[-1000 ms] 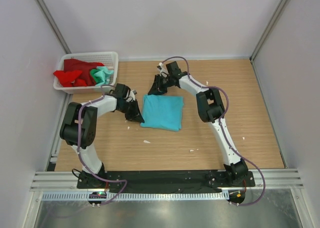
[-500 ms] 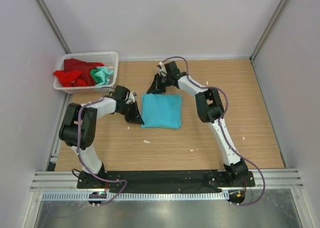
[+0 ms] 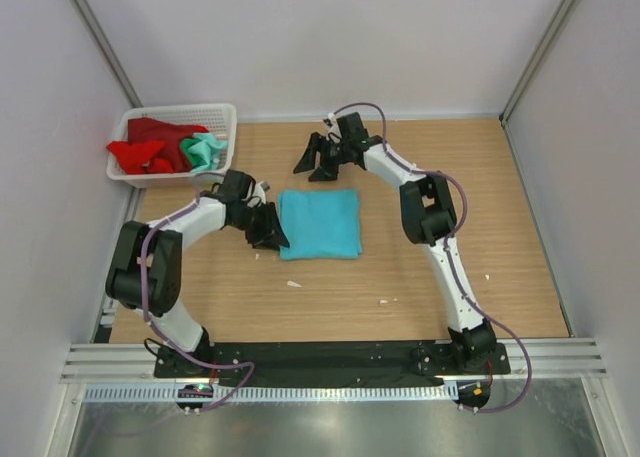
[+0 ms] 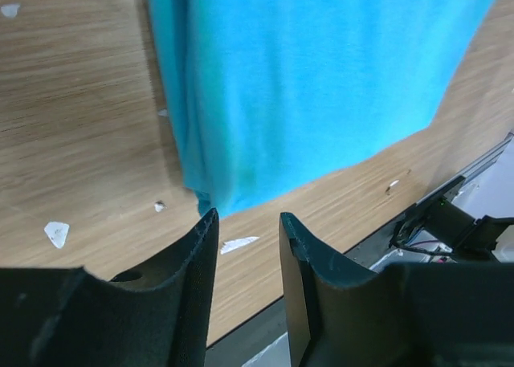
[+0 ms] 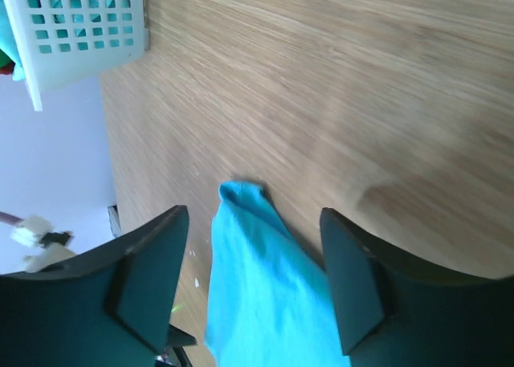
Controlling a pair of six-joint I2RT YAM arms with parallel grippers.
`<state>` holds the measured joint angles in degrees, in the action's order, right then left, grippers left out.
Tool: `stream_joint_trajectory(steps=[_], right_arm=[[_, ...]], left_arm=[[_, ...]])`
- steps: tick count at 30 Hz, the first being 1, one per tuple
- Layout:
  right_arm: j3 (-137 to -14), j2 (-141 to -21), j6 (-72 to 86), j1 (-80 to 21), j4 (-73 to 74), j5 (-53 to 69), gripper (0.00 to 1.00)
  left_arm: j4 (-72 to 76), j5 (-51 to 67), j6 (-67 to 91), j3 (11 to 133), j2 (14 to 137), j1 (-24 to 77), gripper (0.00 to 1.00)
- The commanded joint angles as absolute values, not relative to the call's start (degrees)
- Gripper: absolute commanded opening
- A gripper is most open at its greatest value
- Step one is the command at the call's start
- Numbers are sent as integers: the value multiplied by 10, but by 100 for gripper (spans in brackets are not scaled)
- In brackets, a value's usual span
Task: Fold and stack the t-shirts
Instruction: Fold the tshirt
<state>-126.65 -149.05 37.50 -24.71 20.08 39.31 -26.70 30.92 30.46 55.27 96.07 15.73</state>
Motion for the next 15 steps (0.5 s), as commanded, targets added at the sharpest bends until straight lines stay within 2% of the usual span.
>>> stream_joint_trajectory(steps=[1,3,6,10,15], right_arm=[[-1252,-1381,326,-223,264,337,74],[-1234,-1345,296,-207,297,292,84],[-1186,-1298,268,-181,344,258,91],[-1097,-1253,240,-158,348,263,92],[-993,-1223,222,-155,310,288,88]], left_arm=[[-308,301,285,607,899,156,38],[-331,292,280,625,879,156,38],[-352,277,277,631,838,156,39],[-364,278,285,617,793,153,40],[-369,283,292,581,739,149,40]])
